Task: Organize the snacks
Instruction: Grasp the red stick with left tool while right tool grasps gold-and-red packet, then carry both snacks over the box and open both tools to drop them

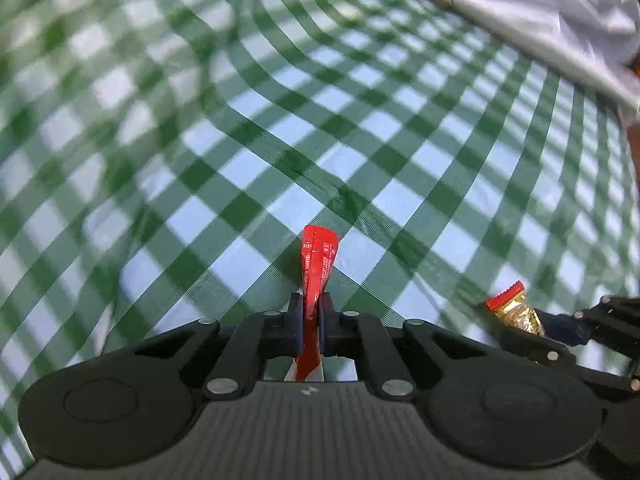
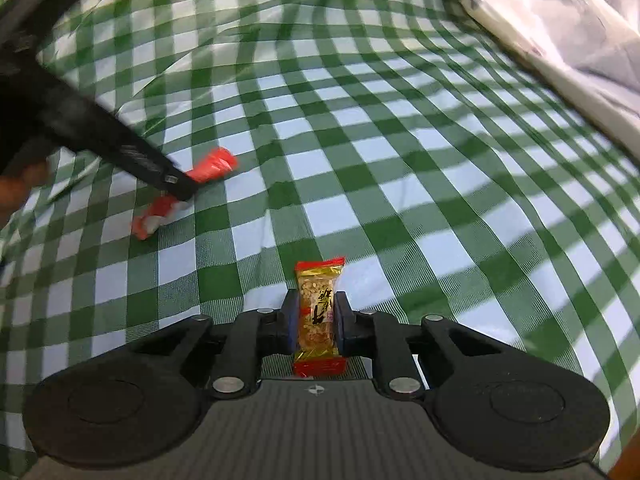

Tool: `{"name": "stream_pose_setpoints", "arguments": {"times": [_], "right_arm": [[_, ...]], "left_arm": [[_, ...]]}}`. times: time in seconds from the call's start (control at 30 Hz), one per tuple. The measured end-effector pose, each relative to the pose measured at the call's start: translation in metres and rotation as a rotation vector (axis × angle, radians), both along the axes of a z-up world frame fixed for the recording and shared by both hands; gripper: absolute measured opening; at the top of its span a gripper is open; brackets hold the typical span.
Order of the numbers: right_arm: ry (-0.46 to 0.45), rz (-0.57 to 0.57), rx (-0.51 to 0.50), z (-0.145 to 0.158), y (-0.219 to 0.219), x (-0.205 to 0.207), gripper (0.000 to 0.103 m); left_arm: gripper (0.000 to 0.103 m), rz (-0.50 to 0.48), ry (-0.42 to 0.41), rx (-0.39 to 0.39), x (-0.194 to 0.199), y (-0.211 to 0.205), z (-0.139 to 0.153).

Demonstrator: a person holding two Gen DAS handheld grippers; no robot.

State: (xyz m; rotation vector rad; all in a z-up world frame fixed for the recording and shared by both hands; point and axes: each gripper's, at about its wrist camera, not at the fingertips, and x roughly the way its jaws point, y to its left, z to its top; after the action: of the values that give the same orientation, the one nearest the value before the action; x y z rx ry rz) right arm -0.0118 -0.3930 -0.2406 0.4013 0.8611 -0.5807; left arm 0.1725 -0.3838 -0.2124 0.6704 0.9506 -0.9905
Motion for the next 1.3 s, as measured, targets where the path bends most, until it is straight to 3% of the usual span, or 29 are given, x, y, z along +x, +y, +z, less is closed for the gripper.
{"name": "stream_pose_setpoints", "arguments": {"times": [0.13, 0.27, 0.4, 0.57, 0.9, 1.13, 1.3], "right_arm": [[-0.078, -0.035, 0.029, 0.035, 0.005, -0.026, 0.018], [-0.150, -0.026, 0.039, 0.078, 0.029, -0.058, 0.018], [-0.209, 0.035, 0.060, 0.115, 0.057, -0.095, 0.018], [-0.243, 0.143, 0.115, 0.146, 0.110, -0.136, 0.018], [-0.253, 0.431, 0.171, 0.187, 0.246, -0.159, 0.018], [-0.267, 0.557, 0.123, 0.211, 0.311, -0.176, 0.018], [-0.258, 0.570, 0.115, 0.217, 0.325, -0.190, 0.018]], "left_arm": [[0.008, 0.112, 0.014, -0.067, -0.021, 0.045, 0.049], [0.008, 0.154, 0.014, -0.157, -0.065, 0.109, 0.106], [0.008, 0.193, 0.011, -0.223, -0.120, 0.181, 0.154], [0.008, 0.289, 0.004, -0.273, -0.184, 0.274, 0.191], [0.008, 0.489, -0.055, -0.308, -0.273, 0.418, 0.216], [0.008, 0.554, -0.149, -0.301, -0.319, 0.466, 0.227], [0.008, 0.627, -0.150, -0.330, -0.326, 0.491, 0.231]]}}
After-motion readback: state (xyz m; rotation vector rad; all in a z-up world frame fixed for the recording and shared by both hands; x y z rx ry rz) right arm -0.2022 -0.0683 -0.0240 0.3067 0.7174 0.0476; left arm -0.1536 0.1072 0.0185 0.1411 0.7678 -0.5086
